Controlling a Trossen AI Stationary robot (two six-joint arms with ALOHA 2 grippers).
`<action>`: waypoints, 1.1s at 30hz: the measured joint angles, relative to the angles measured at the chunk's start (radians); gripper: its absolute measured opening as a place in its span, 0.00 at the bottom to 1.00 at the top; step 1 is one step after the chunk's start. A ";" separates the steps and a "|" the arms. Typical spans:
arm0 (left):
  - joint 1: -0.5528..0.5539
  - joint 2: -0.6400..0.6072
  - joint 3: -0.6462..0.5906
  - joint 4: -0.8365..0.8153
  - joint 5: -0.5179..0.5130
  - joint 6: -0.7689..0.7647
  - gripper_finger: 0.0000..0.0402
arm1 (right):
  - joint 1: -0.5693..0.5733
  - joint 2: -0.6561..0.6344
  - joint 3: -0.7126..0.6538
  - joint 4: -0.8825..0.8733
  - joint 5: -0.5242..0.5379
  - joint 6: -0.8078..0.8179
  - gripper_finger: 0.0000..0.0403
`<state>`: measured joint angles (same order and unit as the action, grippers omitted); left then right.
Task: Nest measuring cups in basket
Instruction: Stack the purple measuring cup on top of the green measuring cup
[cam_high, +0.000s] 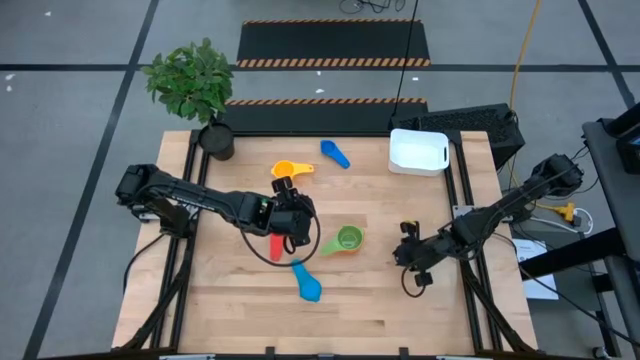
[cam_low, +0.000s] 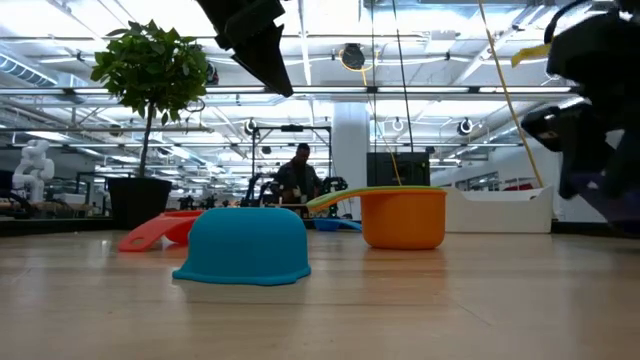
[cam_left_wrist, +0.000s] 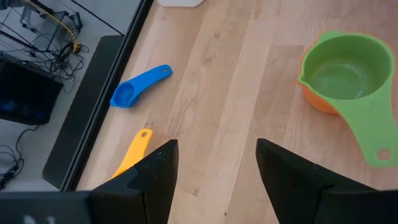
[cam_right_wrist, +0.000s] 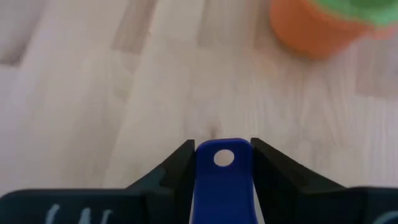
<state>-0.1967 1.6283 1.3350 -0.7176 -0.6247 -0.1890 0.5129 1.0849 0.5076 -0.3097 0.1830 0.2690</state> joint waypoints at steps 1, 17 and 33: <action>0.000 0.000 0.000 0.009 0.000 0.006 0.54 | 0.000 -0.001 0.000 0.033 0.000 -0.017 0.30; 0.000 0.000 0.000 0.098 0.100 0.056 0.54 | 0.000 -0.066 0.000 0.414 -0.001 -0.283 0.30; -0.008 0.001 -0.092 0.471 0.340 0.207 0.55 | 0.000 -0.123 0.001 0.610 0.000 -0.213 0.30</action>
<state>-0.2051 1.6295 1.2434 -0.2464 -0.2843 0.0177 0.5125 0.9615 0.5087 0.3007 0.1833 0.0562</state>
